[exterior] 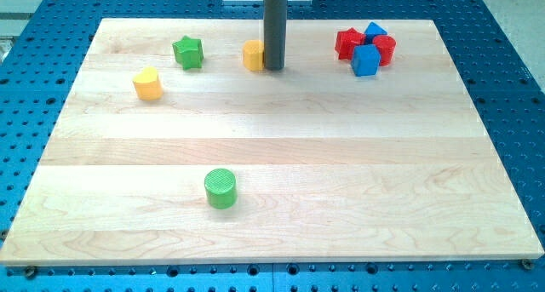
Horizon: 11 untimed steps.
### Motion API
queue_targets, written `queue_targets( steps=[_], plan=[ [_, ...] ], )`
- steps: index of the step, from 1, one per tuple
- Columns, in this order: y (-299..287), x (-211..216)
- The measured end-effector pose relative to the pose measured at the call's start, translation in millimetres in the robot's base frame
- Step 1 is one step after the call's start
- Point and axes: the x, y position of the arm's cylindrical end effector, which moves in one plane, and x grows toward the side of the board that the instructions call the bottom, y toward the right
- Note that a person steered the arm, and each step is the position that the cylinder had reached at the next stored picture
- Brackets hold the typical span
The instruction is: Move the hexagon to the center right
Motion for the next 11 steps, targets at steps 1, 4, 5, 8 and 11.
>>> queue_targets(
  steps=[1, 4, 5, 8, 11],
  plan=[
    [13, 0],
    [32, -78],
    [-10, -62],
    [-76, -39],
    [5, 16]
  ],
)
